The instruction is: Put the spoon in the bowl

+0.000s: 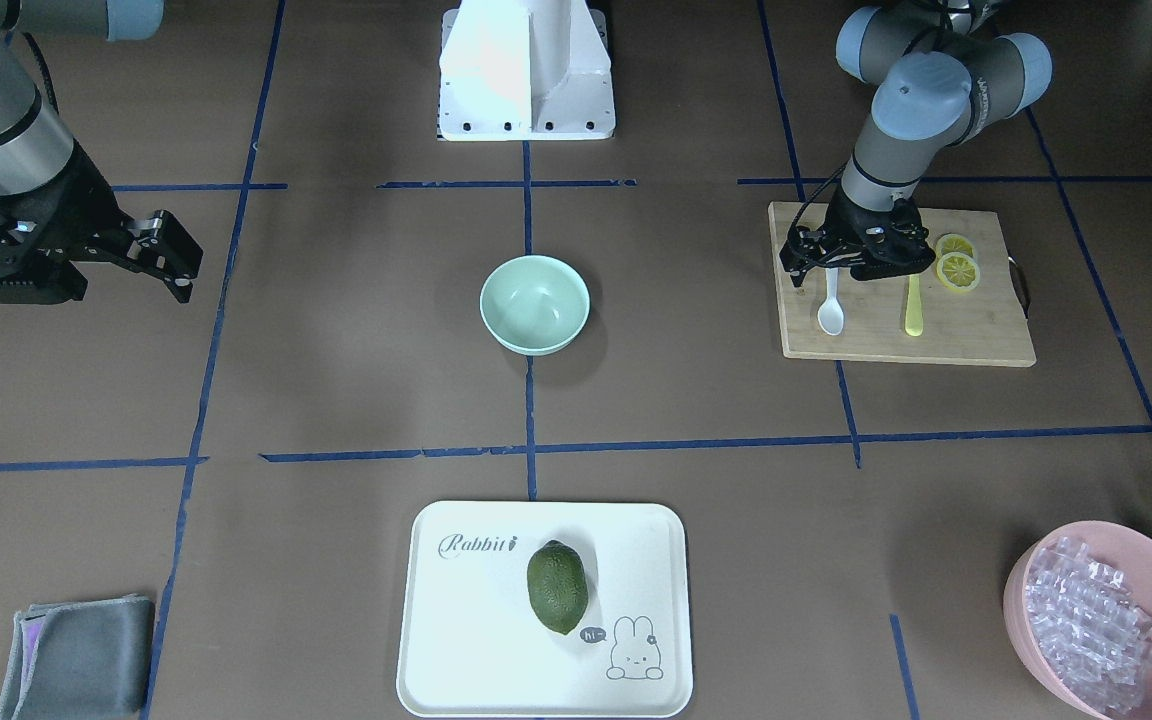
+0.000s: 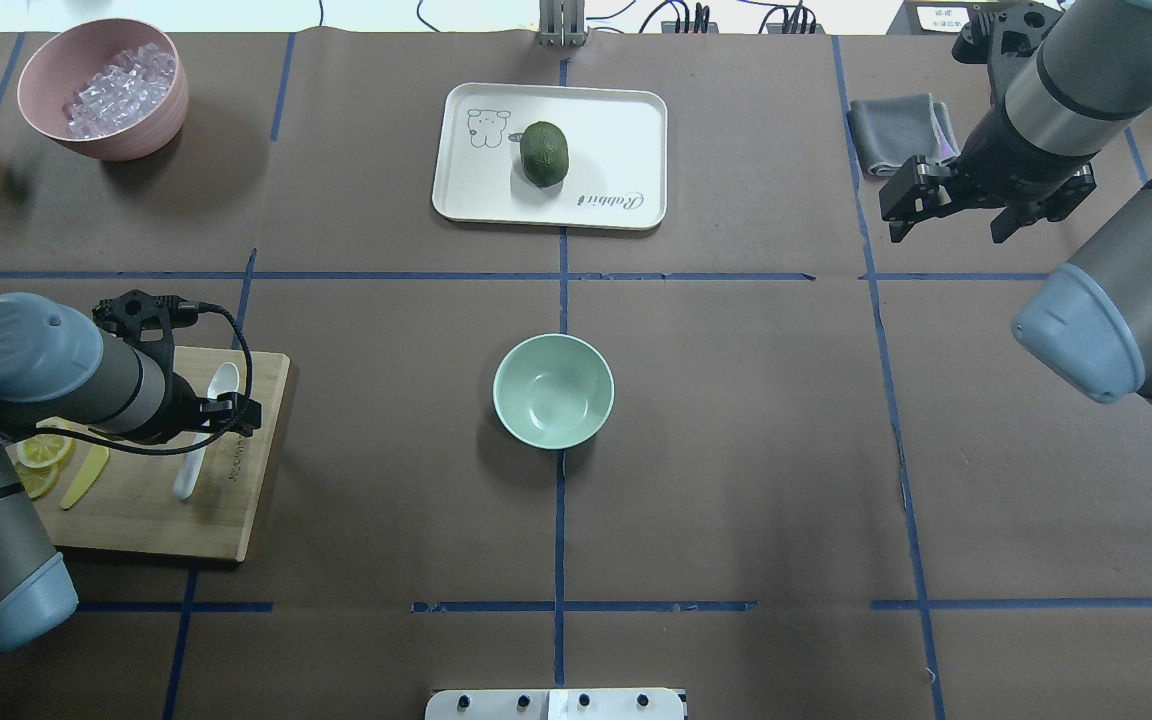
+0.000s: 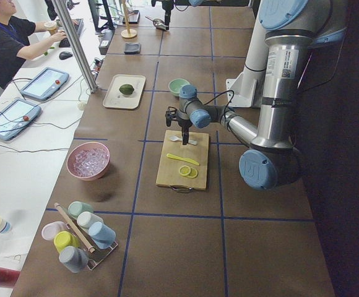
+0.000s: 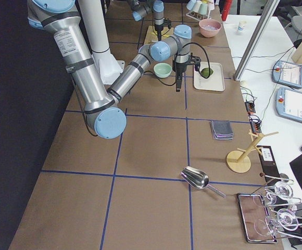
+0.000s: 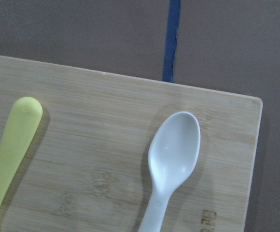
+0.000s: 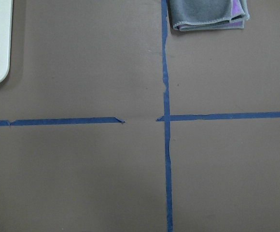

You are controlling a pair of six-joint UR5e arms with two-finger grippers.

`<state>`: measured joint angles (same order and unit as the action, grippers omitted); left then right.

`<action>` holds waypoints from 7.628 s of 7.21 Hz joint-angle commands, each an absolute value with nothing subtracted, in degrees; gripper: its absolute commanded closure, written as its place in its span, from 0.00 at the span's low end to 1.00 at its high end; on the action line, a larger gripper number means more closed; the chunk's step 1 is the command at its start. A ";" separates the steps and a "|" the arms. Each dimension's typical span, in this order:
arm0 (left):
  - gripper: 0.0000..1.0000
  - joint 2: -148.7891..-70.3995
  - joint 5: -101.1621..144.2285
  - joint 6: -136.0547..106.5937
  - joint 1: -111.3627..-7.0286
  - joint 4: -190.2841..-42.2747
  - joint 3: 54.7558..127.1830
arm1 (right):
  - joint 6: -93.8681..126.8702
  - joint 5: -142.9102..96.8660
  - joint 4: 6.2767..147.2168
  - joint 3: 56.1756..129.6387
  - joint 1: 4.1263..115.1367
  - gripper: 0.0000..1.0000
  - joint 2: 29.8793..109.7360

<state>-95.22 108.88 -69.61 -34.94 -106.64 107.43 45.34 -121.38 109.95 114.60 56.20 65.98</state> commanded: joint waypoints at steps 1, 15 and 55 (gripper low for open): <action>0.05 -95.01 109.16 -69.61 -35.07 -107.67 107.40 | 45.35 -121.38 109.95 114.61 56.16 0.00 65.83; 0.46 -94.48 109.16 -69.35 -35.24 -107.67 107.23 | 45.44 -121.46 109.95 114.87 56.16 0.00 65.83; 0.00 -110.87 122.85 -37.88 -56.90 -75.32 112.76 | -10.25 -137.89 99.27 100.05 89.54 0.00 91.12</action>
<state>-116.95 120.95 -49.05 -50.31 -75.90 111.44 -5.45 -136.46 102.57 103.80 86.55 88.98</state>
